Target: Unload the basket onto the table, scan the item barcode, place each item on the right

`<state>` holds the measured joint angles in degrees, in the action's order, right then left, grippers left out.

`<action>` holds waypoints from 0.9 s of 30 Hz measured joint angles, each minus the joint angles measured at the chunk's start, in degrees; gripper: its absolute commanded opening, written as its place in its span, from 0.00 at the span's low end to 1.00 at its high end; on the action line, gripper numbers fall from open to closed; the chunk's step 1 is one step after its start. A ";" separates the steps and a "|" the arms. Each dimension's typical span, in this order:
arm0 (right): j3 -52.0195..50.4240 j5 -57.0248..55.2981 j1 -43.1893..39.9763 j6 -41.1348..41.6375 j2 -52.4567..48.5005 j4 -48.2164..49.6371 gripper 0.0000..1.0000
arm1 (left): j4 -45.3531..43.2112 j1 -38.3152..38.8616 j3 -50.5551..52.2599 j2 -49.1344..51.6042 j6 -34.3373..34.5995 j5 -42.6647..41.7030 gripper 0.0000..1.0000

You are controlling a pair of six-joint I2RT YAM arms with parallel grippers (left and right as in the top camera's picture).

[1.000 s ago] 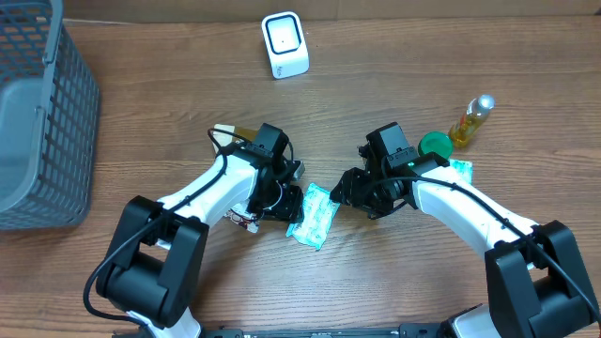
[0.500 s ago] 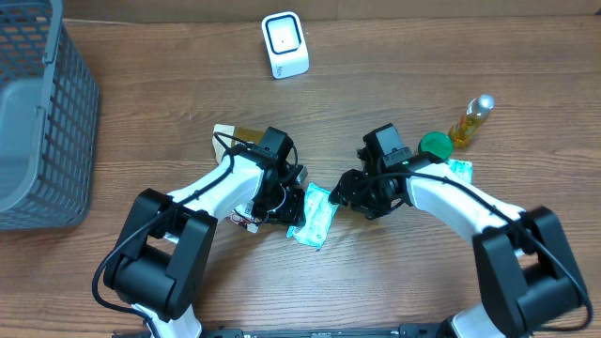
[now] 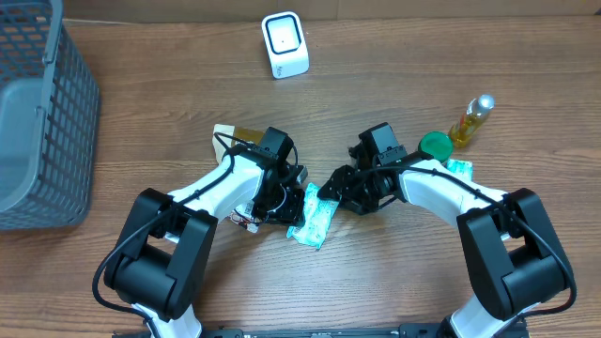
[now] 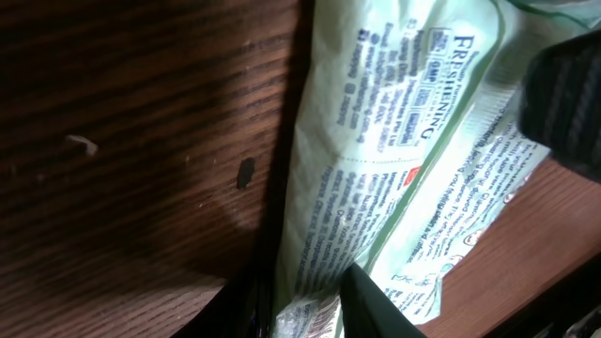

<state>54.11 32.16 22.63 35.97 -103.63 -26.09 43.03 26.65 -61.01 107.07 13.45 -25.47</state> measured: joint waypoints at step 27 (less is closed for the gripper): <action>-8.70 6.64 -0.11 0.04 -0.02 19.87 0.37 | 0.26 -0.02 0.00 0.00 0.00 0.22 0.28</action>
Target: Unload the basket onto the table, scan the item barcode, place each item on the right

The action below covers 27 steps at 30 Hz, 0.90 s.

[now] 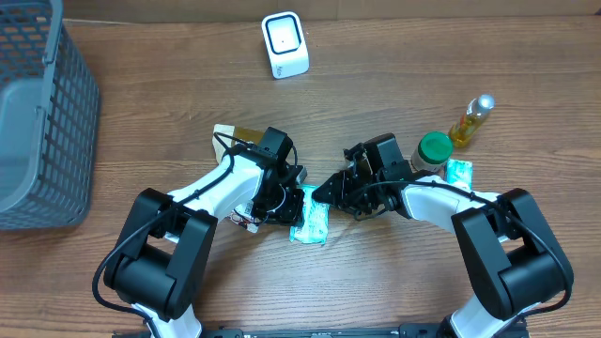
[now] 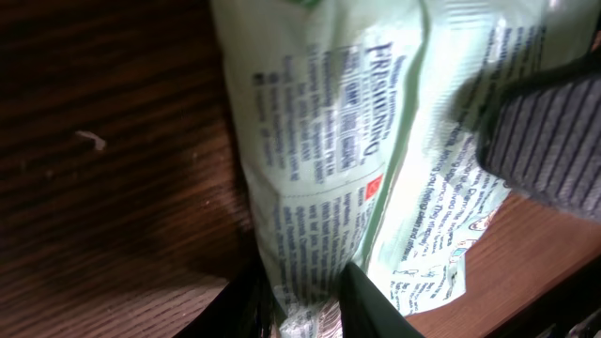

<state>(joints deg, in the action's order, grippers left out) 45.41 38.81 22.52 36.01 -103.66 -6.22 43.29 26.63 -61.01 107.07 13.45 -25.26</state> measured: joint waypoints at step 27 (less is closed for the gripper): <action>0.17 -2.34 0.00 -0.20 0.00 -4.44 0.25 | 7.54 -1.22 -6.36 1.86 -2.93 0.26 0.47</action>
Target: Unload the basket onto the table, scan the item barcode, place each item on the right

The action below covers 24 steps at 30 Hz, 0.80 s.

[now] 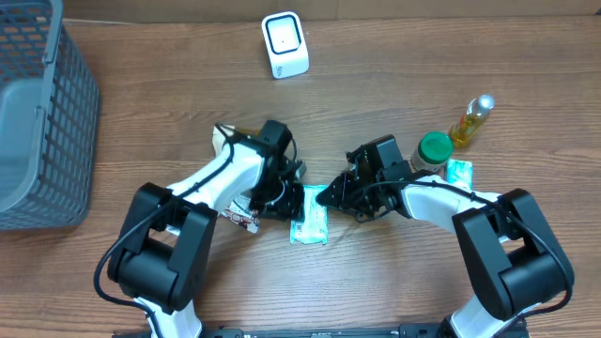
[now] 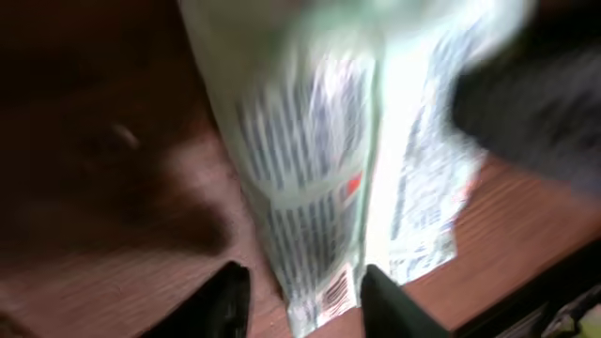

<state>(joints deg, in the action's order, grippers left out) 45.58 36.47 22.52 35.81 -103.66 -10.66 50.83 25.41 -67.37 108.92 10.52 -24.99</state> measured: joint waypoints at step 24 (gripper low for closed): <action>-0.02 -11.50 2.49 0.42 8.04 -10.95 0.68 | 8.57 -0.39 -3.19 0.00 -4.00 1.73 0.36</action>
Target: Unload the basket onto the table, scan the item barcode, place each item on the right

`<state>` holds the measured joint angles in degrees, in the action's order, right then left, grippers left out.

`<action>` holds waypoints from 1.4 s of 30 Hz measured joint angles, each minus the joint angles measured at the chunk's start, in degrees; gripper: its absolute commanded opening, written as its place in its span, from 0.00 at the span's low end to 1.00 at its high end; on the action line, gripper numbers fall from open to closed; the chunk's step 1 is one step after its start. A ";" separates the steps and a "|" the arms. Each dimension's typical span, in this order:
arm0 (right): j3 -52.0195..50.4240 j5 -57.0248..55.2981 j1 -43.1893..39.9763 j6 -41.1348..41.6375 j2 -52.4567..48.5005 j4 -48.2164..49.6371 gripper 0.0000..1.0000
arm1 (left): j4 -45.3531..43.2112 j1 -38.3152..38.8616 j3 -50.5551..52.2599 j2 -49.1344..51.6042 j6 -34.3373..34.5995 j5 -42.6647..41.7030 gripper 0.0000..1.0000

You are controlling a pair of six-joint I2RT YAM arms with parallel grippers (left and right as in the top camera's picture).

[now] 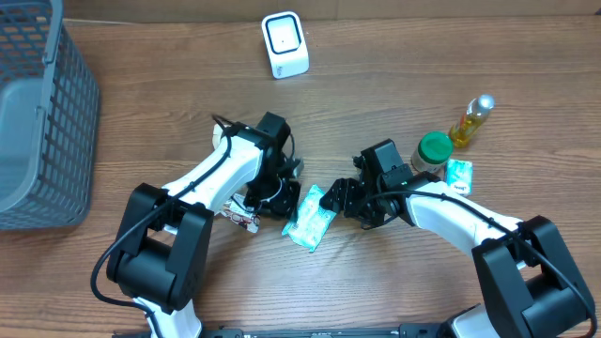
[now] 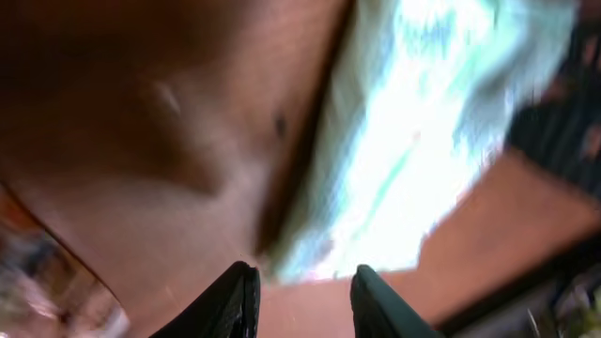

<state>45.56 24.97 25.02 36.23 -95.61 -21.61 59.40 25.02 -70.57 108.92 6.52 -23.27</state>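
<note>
A pale green printed packet (image 1: 310, 216) lies tilted on the wood table between the two arms; the left wrist view shows it blurred (image 2: 413, 141). My left gripper (image 1: 282, 194) stands just left of it, open, with only bare table between its fingers (image 2: 299, 293). My right gripper (image 1: 334, 197) is at the packet's upper right corner and looks shut on it; its dark finger (image 2: 554, 131) shows over the packet. The white barcode scanner (image 1: 285, 44) stands at the back of the table.
A grey mesh basket (image 1: 38, 122) fills the left edge. At the right stand a green-lidded jar (image 1: 434, 148), a yellow oil bottle (image 1: 471, 119) and a small teal packet (image 1: 458, 175). A small printed item (image 1: 242, 218) lies under the left arm.
The left gripper has drawn back from the packet, whose end now lies ahead of its fingers. The packet has turned to a slant and the right gripper has shifted slightly down and right.
At first the left gripper pinched the packet's lower end while the right gripper's finger rested on its upper part. The packet then stood straighter between both. Then the left fingers were apart around its end, and now they are clear of it with the right gripper still on it.
</note>
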 measured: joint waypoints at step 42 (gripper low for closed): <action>0.66 15.06 -3.91 -0.35 -8.13 10.01 0.43 | -3.41 -3.32 0.66 7.89 -0.90 -9.94 0.27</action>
<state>46.22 40.03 21.10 35.88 -103.74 -11.60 55.99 21.69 -69.91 116.81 5.63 -33.21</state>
